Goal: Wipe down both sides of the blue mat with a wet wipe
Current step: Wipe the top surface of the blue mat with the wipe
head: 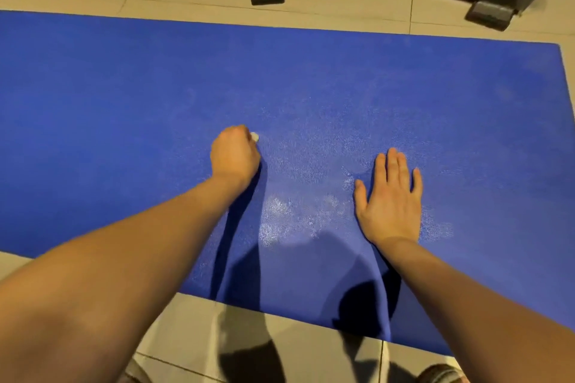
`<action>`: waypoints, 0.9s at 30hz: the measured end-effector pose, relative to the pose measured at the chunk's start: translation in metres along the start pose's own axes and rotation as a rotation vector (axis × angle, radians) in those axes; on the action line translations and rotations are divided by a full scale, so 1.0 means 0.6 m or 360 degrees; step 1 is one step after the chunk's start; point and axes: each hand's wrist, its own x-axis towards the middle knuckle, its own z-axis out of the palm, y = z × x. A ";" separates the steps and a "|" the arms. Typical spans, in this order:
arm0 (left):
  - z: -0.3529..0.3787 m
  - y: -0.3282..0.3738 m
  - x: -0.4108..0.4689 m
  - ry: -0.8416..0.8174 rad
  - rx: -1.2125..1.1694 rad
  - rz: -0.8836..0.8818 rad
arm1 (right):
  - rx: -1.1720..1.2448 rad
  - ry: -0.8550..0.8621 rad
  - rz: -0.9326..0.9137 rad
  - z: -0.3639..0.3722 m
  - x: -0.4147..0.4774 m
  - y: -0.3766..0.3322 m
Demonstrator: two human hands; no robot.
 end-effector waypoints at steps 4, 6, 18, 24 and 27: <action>0.060 0.108 -0.053 -0.0089 -0.0183 0.0185 | 0.0005 0.0006 -0.0001 0.001 0.001 0.000; 0.083 0.144 -0.097 -0.0218 -0.0212 0.0385 | 0.0004 0.0010 0.0002 0.003 0.002 0.001; -0.018 -0.055 -0.082 0.0033 -0.0077 -0.0018 | -0.0033 -0.0009 0.0000 0.004 0.002 -0.001; 0.075 0.089 -0.161 -0.0111 -0.0275 0.0329 | -0.0014 0.0001 0.0002 0.004 0.004 -0.001; 0.097 0.140 -0.192 -0.0314 -0.0242 0.0670 | -0.0015 0.0011 0.0001 0.006 0.003 -0.001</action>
